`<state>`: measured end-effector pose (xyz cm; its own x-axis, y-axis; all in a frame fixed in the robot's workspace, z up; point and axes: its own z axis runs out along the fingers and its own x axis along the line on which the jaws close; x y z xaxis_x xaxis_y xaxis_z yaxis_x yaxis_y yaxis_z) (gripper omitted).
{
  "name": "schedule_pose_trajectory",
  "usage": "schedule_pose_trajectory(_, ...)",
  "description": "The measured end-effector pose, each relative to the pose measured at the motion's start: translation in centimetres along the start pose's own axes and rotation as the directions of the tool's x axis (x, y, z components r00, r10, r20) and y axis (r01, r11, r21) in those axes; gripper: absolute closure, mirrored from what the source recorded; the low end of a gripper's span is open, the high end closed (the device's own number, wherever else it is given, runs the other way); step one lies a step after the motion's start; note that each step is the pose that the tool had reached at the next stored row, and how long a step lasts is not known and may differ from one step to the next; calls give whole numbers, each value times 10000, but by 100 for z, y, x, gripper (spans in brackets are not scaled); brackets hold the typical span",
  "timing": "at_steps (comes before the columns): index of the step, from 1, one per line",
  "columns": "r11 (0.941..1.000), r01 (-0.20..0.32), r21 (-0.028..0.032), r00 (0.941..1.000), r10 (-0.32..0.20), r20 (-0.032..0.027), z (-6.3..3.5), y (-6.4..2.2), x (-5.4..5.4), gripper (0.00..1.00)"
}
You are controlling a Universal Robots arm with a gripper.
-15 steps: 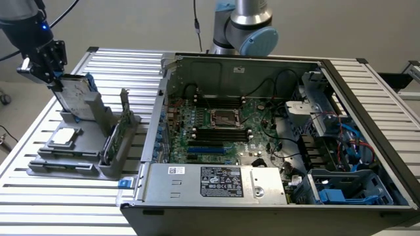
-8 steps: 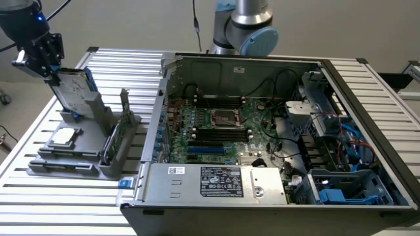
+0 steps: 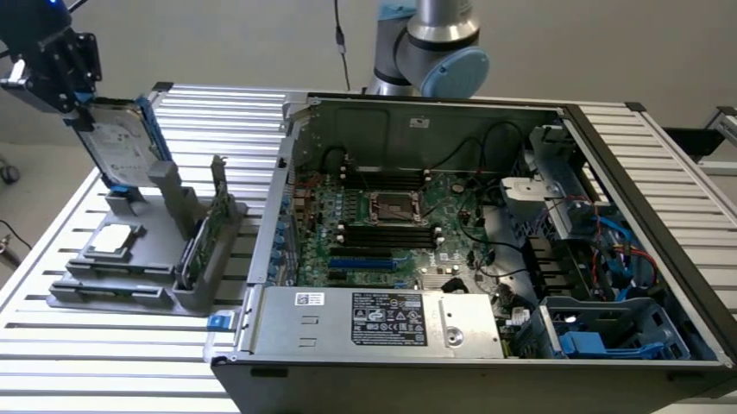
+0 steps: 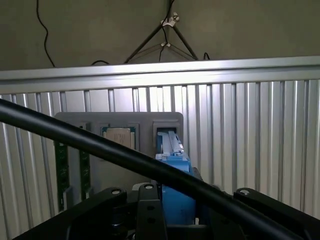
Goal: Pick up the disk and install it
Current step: 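Pick up the disk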
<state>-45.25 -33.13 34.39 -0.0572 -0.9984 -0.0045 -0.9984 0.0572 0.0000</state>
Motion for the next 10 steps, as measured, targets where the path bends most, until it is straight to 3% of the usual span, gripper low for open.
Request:
schedule_pose_trajectory(5,10000,2,-1,10000,-2,0,-228,-36,12,67)
schedule_pose_trajectory(10,10000,44,-1,10000,-44,19,-456,-173,23,67)
